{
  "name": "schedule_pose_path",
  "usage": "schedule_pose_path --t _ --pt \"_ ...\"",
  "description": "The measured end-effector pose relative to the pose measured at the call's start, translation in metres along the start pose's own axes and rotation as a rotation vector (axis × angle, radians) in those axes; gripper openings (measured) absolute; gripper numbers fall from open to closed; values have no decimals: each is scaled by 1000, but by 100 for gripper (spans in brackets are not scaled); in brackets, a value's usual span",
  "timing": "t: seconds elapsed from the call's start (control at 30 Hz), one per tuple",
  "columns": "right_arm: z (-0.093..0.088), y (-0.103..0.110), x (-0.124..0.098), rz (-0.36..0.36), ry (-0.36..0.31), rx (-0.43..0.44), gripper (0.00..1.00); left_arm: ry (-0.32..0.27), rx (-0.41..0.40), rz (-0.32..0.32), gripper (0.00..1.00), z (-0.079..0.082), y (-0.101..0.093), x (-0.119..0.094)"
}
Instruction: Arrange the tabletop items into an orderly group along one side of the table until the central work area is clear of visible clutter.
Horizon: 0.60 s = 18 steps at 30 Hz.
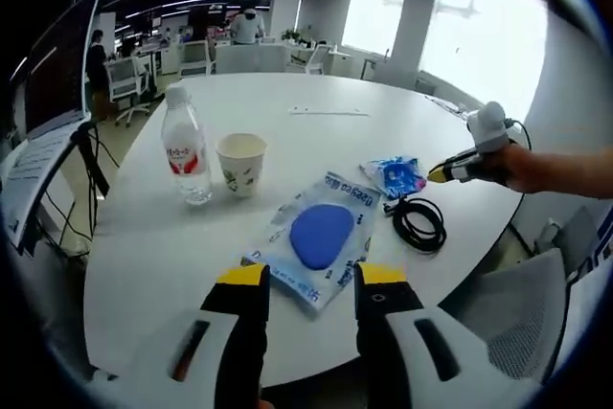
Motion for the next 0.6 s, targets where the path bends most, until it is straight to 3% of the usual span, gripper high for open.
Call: schedule_pose_path --t 0.3,0.6 --pt "-5 18 -7 23 -13 -4 9 22 -9 5 33 -10 1 5" --pt "22 46 -10 79 -92 -30 9 55 -45 41 31 -20 6 17"
Point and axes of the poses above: the point that each gripper's makers call its tool centre point, and the gripper's own axes: x roughly forward along the fingers, y roughly to its left, z roughly out of its top, the point moved 9 cm from there along -x, roughly backward along the fingers, and after that the axes turned 13 degrees about -x, right-handed, at the moved point
